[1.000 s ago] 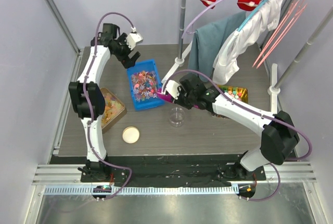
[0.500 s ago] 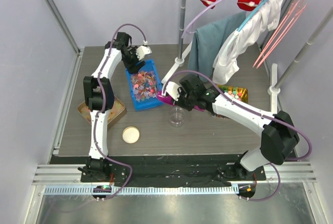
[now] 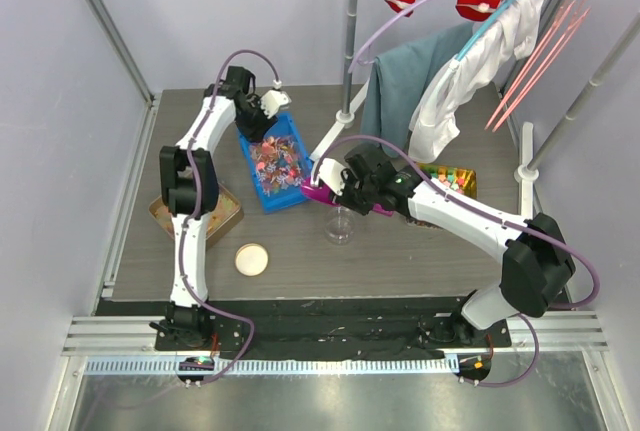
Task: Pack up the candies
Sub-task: Adjust the storage box at the center of the board.
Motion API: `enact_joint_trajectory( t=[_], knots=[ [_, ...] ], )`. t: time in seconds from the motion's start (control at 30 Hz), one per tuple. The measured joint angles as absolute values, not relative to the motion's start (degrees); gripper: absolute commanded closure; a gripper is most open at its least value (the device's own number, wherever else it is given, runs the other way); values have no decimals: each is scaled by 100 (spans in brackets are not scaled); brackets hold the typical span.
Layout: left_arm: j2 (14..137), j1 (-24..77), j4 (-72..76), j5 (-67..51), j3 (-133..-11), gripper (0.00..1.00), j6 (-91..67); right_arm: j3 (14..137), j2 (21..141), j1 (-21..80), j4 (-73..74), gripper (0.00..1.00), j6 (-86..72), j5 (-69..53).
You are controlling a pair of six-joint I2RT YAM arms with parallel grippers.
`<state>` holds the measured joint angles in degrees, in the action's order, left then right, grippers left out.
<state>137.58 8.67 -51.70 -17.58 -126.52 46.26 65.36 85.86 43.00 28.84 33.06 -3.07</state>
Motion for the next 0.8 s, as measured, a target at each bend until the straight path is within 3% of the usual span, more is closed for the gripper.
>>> enact_joint_trajectory(
  t=[0.43,0.53,0.73,0.8],
  knots=[
    [13450,888,-4980,-1192,-12119,77,3754,6536,8586,4338,2895,99,3299,-360],
    [13417,888,-5017,-1162,-12073,85,3570,6635,8600,4368,3009,99,3271,-353],
    [13349,888,-5164,-1164,-11992,99,3330,7946,9144,4370,3599,99,3068,-224],
    [13273,888,-5153,-1177,-11867,100,3253,8709,9574,4346,3861,99,3000,-158]
  ],
)
